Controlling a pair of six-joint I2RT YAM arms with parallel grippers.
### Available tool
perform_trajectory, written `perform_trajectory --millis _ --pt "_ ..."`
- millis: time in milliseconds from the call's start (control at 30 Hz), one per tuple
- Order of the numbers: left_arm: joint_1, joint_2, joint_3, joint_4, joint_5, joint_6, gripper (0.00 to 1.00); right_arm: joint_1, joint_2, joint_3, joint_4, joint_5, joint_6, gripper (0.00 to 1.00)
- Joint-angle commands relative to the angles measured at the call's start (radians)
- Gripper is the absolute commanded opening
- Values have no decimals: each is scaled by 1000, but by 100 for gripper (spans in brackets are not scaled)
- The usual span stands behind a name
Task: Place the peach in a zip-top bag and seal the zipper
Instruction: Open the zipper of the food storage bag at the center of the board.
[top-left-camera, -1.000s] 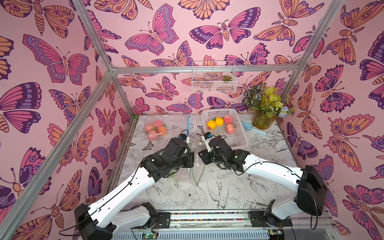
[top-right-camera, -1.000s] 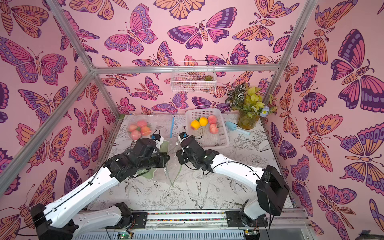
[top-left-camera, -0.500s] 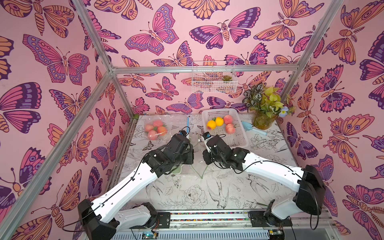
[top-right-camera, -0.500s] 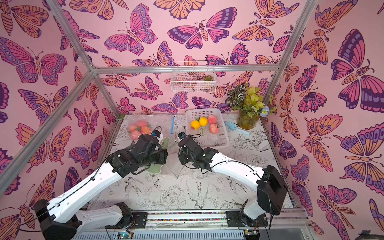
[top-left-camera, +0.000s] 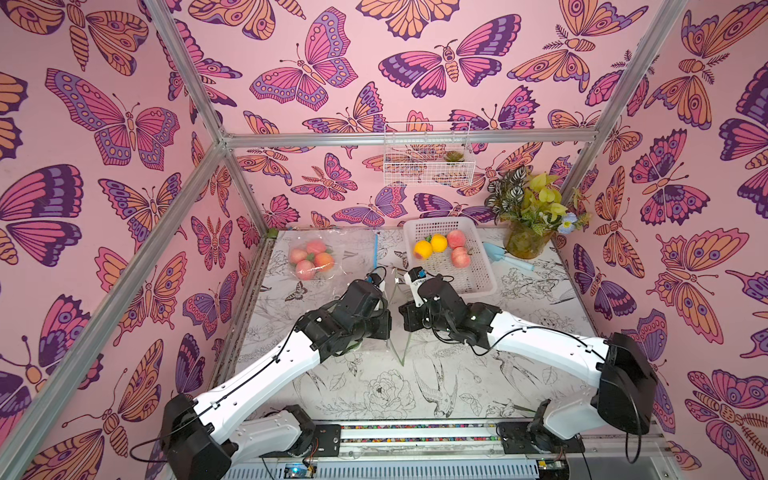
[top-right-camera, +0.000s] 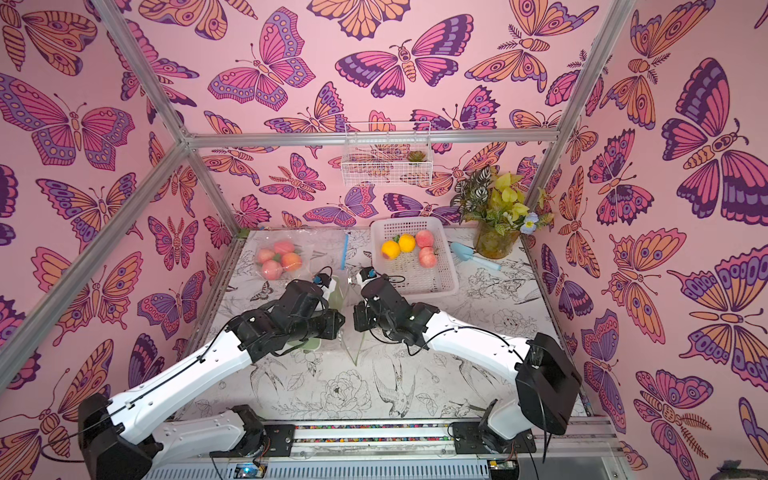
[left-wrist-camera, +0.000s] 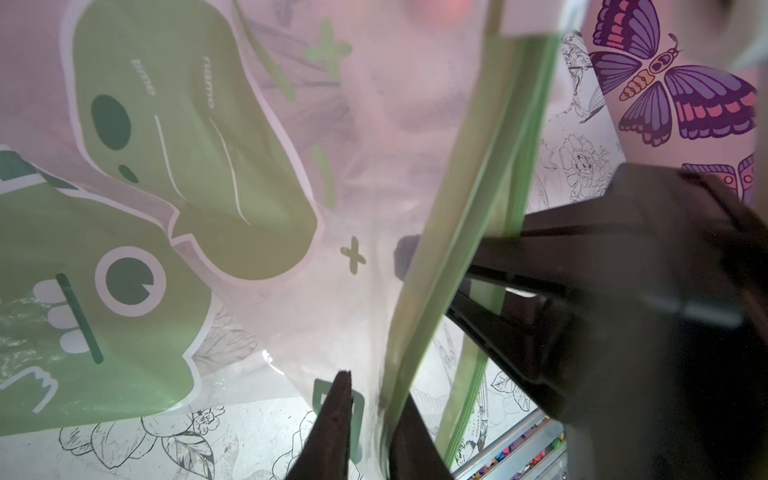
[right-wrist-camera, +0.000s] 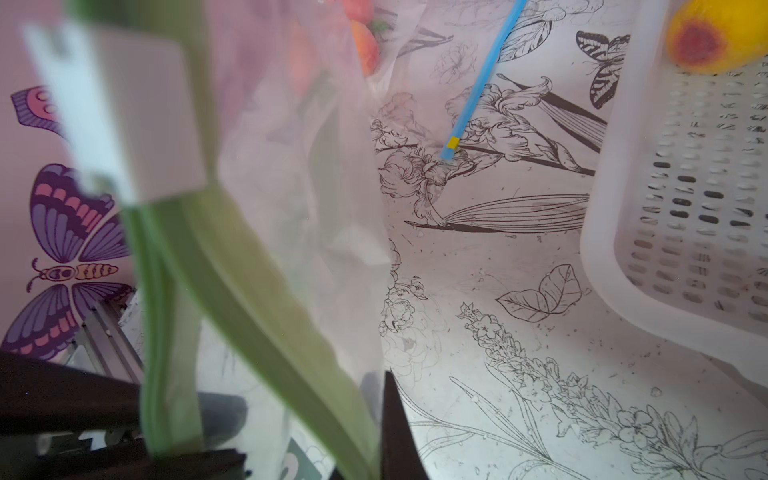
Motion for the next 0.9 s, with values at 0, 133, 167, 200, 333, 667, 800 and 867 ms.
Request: perform_trajectory --millis 0,133,167,200,333,667,800,867 --pt "-7 -22 -45 58 14 32 19 3 -24 -3 44 -24 46 0" --pt "-10 -46 -88 116 26 38 17 -2 -17 -4 43 -23 69 0" --pt "-10 -54 -98 127 26 39 16 -4 -16 -7 42 -20 74 0" --pt "-11 -65 -108 138 24 40 14 -8 -18 -10 41 -15 83 0" --pt "-13 -98 -123 154 39 55 0 -20 -18 -22 31 0 103 0" --pt "-13 -176 -41 64 -81 45 0 -25 2 17 -138 99 37 9" --pt "-13 -144 54 -71 -186 6 0 -24 -8 61 -249 210 -17 22" --pt "-13 -124 88 -114 -202 -9 0 -21 -12 83 -287 238 -47 25"
